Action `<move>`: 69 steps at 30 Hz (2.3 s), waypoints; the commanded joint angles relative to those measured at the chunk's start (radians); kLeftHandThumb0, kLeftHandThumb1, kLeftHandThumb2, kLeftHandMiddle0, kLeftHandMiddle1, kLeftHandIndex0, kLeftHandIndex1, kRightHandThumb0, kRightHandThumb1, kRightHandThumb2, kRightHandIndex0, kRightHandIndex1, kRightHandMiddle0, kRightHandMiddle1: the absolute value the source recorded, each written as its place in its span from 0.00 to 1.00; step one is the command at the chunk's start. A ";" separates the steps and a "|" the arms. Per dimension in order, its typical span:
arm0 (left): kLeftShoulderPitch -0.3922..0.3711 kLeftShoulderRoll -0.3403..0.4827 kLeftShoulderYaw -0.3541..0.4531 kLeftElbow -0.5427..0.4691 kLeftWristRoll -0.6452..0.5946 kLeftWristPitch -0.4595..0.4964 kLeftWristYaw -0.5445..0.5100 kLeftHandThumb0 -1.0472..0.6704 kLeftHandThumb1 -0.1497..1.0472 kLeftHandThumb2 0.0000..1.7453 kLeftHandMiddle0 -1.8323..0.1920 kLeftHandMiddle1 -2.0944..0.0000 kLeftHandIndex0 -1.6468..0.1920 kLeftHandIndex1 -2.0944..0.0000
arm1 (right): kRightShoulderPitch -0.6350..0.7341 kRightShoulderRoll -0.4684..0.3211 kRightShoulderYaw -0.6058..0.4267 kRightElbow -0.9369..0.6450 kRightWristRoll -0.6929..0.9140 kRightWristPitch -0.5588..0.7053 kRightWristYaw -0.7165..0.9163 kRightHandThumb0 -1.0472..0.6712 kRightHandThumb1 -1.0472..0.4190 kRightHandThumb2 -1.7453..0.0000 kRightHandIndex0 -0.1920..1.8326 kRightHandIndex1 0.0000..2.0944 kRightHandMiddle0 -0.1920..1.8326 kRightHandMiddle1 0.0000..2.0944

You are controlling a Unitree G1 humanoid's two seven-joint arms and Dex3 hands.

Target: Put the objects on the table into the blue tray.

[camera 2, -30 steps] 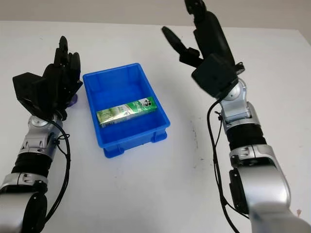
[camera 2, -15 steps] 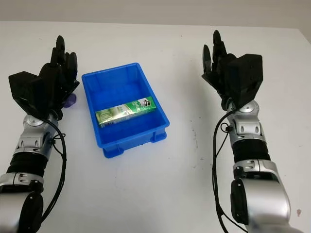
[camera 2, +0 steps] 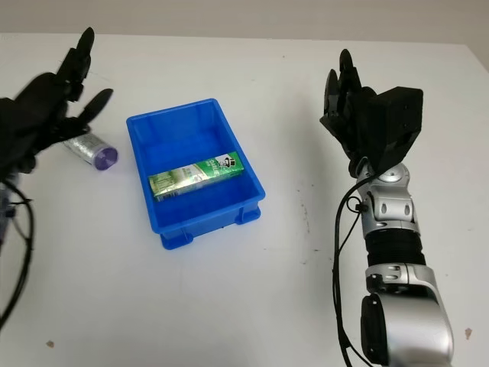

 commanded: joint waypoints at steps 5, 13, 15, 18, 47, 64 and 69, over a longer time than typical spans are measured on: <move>-0.048 0.171 -0.082 -0.023 0.125 -0.030 -0.119 0.16 0.84 0.01 1.00 1.00 1.00 1.00 | 0.010 0.021 0.000 -0.009 -0.002 -0.026 -0.005 0.24 0.00 0.51 0.00 0.00 0.00 0.00; -0.046 0.277 -0.176 0.036 0.317 -0.180 -0.104 0.32 0.81 0.03 0.99 0.98 0.99 0.98 | 0.020 0.038 0.000 -0.025 -0.004 -0.039 -0.025 0.25 0.00 0.49 0.00 0.00 0.00 0.00; -0.055 0.279 -0.198 0.066 0.346 -0.219 -0.091 0.31 0.83 0.03 0.99 0.98 0.98 0.98 | 0.019 0.038 -0.001 -0.019 -0.003 -0.044 -0.024 0.25 0.00 0.49 0.00 0.00 0.00 0.00; -0.081 0.272 -0.243 0.138 0.427 -0.297 -0.001 0.30 0.84 0.03 0.98 0.97 0.97 0.97 | 0.014 0.035 -0.004 -0.012 0.005 -0.033 -0.013 0.25 0.00 0.49 0.00 0.00 0.00 0.00; -0.525 0.038 -0.799 0.776 1.019 -0.377 0.706 0.42 0.88 0.03 0.84 0.97 0.82 0.96 | 0.049 0.019 -0.019 -0.054 0.017 -0.011 0.022 0.26 0.00 0.51 0.00 0.00 0.00 0.00; -0.456 -0.007 -0.796 0.787 0.892 -0.310 0.596 0.34 1.00 0.19 0.62 0.00 0.75 0.01 | 0.047 0.003 -0.017 -0.080 0.009 0.021 0.029 0.25 0.00 0.51 0.00 0.00 0.00 0.00; -0.448 -0.016 -0.826 0.783 0.918 -0.301 0.715 0.31 1.00 0.26 0.52 0.00 0.74 0.00 | 0.043 0.003 -0.017 -0.096 0.017 0.037 0.041 0.26 0.00 0.51 0.00 0.00 0.00 0.00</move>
